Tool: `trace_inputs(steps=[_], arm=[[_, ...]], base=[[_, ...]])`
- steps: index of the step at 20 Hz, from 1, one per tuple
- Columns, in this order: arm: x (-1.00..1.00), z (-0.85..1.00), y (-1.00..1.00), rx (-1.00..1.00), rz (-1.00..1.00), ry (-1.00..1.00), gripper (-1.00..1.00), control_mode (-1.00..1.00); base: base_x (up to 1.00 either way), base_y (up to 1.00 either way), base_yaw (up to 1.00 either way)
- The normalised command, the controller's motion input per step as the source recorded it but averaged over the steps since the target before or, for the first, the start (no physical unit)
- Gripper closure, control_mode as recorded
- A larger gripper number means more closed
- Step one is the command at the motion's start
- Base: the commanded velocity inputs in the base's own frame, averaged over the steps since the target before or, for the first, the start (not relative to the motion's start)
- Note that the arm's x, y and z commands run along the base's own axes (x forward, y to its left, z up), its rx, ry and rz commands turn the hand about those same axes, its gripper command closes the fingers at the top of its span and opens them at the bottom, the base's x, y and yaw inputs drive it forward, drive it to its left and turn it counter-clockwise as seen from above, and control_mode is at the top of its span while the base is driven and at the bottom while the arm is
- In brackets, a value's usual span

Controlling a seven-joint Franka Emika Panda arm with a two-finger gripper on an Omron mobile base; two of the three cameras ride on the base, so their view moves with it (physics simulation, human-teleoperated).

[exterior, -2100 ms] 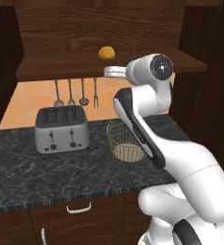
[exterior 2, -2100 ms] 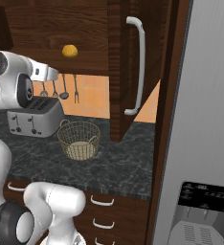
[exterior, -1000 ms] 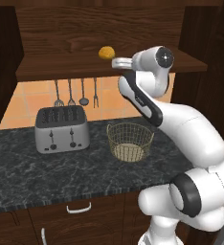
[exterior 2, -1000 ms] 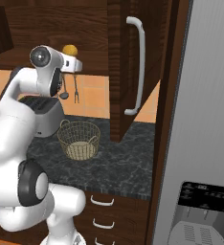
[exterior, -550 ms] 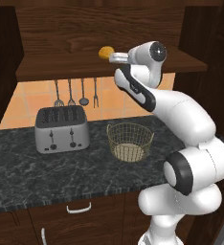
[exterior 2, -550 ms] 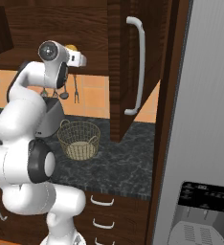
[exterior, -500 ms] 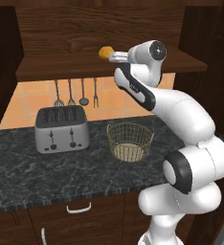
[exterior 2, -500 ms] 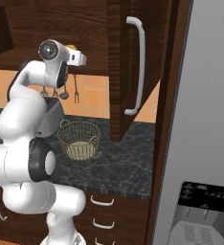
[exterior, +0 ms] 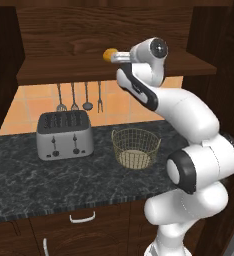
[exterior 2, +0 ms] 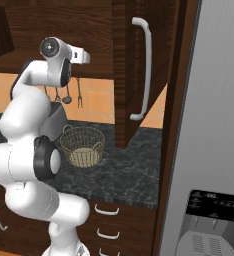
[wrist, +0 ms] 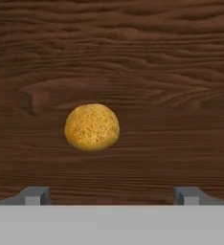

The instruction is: Open the cabinet, pick up the bread from the cabinet and place it in the basket. Then move the basket to the dining counter.

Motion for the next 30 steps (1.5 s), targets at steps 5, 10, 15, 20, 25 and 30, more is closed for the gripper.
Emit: trace_inputs(steps=[5, 10, 15, 20, 25, 30], arm=[[0.58, 0.07, 0.1, -0.01, 0.0, 0.02, -1.0, -1.0], [0.43, 0.02, 0.28, 0.0, 0.03, 0.09, -1.0, -1.0], [0.17, 0.03, 0.32, 0.0, 0.06, 0.09, -1.0, -1.0], [0.18, 0.0, 0.06, 0.0, 0.02, 0.03, -1.0, -1.0], [0.21, -0.02, -0.01, 0.0, 0.0, 0.0, -1.0, -1.0], [0.11, -0.12, 0.0, 0.0, 0.0, 0.0, -1.0, -1.0]], base=[[0.0, 0.0, 0.0], [0.0, 0.0, 0.0], [0.0, 0.0, 0.0], [0.0, 0.0, 0.0], [0.0, 0.0, 0.0], [0.0, 0.0, 0.0]])
